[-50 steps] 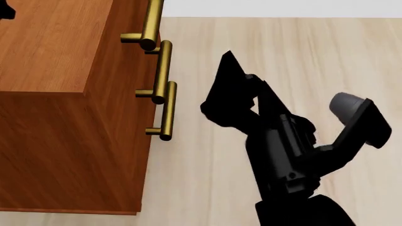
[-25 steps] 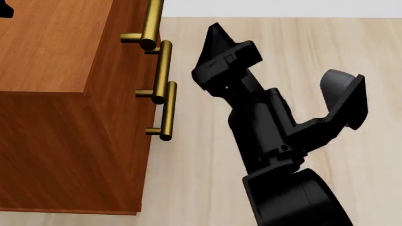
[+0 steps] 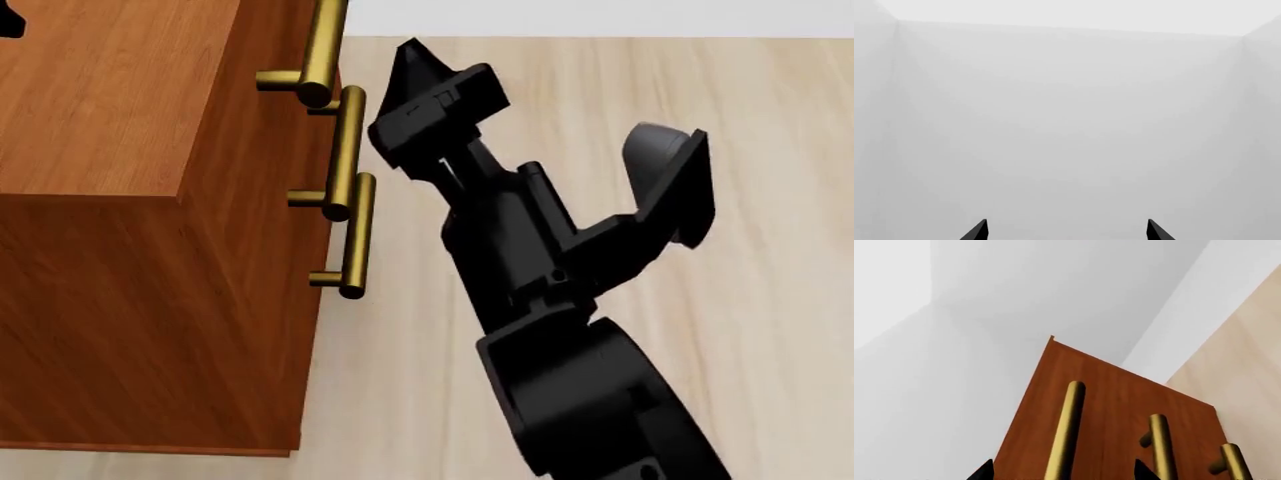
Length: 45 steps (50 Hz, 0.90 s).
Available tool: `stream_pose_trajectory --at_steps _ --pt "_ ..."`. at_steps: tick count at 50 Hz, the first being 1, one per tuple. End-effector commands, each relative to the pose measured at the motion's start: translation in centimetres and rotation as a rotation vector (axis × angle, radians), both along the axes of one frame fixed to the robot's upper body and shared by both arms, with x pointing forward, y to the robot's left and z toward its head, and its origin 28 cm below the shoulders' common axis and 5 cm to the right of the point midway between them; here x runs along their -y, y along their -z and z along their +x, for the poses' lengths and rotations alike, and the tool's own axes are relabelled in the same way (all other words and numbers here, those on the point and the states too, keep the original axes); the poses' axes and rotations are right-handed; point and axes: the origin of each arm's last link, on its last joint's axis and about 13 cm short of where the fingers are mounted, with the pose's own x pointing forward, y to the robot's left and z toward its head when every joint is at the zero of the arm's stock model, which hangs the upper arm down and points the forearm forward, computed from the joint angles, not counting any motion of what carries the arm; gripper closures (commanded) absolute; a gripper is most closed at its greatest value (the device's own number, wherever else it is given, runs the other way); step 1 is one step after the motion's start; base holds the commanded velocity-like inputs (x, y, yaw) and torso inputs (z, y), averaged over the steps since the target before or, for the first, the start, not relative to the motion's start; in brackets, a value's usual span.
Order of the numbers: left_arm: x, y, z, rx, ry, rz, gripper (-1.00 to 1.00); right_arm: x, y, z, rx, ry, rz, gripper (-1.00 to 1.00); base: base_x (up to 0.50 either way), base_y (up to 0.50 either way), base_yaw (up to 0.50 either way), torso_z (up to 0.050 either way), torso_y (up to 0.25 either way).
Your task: Close the bottom drawer of the cabinet and open the top drawer.
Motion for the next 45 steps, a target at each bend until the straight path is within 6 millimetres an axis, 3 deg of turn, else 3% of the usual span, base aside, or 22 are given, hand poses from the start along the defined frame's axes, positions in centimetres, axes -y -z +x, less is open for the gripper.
stream_pose_trajectory --at_steps 1,45 --pt "0.0 0.0 0.0 0.000 0.000 0.002 -1.00 -0.8 -0.2 1.0 -0.013 -0.032 0.008 -1.00 0.00 0.00 0.00 0.000 0.000" --pt "0.0 -0.1 0.1 -0.001 0.002 0.011 -1.00 -3.7 0.1 5.2 -0.044 -0.140 -0.038 -1.00 0.00 0.00 0.00 0.000 0.000"
